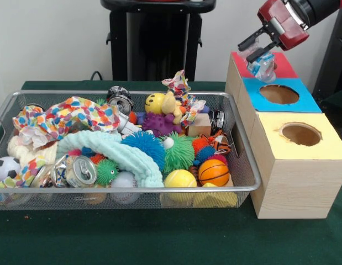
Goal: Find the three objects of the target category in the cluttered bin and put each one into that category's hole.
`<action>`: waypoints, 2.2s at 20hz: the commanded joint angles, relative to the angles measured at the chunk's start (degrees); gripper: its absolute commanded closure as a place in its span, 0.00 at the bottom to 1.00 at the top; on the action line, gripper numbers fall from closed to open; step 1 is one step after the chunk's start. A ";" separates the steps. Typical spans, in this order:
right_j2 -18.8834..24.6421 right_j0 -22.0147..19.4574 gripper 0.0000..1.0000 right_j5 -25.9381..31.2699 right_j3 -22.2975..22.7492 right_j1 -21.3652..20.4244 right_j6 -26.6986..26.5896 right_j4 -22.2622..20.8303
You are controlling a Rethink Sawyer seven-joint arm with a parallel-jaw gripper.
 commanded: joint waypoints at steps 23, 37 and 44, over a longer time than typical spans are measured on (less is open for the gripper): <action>5.38 -0.75 1.00 8.69 -8.88 3.25 21.30 4.45; 6.60 -1.92 1.00 7.12 -6.96 -0.48 18.57 3.56; 6.93 -2.84 1.00 5.71 -5.78 -2.27 17.04 2.62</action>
